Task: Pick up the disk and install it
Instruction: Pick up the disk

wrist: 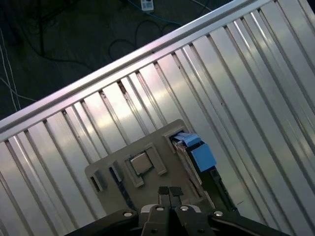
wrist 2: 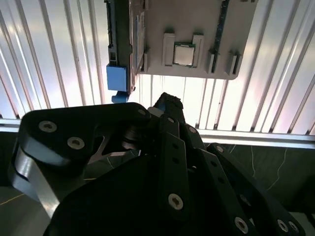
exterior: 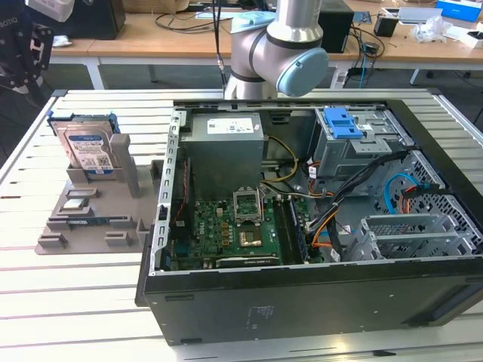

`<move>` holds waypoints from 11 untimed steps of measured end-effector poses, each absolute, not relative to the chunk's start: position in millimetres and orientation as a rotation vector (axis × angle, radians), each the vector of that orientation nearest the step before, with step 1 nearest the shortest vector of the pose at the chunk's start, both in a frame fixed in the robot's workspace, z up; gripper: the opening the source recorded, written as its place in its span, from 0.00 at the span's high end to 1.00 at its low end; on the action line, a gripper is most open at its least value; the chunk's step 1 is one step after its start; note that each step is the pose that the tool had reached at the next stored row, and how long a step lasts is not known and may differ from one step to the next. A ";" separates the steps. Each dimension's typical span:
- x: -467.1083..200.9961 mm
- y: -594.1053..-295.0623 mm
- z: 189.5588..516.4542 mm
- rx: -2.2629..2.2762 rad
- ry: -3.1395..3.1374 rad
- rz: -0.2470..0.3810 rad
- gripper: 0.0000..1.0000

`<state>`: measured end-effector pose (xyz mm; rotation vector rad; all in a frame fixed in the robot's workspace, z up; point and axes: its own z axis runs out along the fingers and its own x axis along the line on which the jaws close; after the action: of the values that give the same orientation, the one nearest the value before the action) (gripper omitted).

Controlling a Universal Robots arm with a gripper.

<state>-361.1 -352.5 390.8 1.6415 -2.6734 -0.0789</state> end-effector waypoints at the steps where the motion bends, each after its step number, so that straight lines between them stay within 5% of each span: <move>1: -361.1 -352.6 390.8 1.661 -2.661 -0.079 0.89; 11: -361.1 -352.5 390.8 1.846 -2.532 -0.078 0.89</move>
<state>-361.1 -352.5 390.8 1.8461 -2.5316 -0.0781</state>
